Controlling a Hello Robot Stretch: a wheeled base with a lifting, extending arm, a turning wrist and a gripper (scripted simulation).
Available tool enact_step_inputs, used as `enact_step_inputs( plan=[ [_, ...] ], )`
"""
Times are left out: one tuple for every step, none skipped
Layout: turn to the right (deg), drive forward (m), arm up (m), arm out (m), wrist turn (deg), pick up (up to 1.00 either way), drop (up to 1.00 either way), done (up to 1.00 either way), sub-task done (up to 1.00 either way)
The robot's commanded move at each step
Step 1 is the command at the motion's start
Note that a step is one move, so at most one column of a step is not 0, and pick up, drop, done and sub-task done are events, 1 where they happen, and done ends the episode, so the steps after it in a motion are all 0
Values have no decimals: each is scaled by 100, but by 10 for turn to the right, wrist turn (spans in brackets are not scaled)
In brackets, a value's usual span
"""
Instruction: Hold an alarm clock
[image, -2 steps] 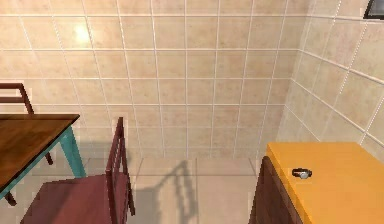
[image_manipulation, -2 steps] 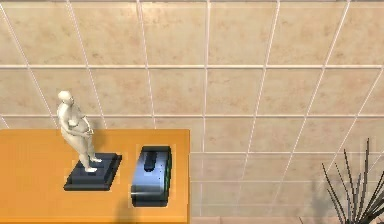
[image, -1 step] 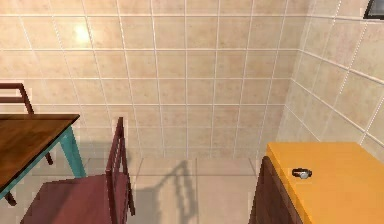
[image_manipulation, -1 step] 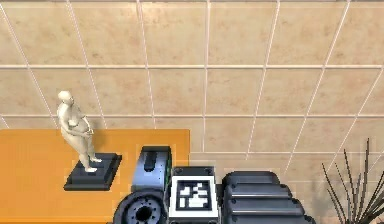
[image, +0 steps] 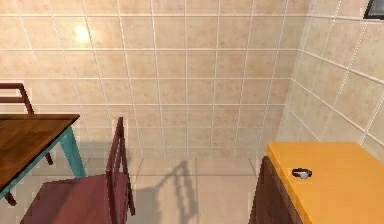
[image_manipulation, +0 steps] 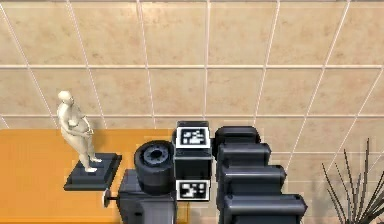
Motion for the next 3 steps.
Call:
enact_step_inputs(
  plan=[
    [0,0,0,0,450,0,0,0,0],
    [0,0,0,0,450,0,0,0,0],
    [0,0,0,0,450,0,0,0,0]
  ],
)
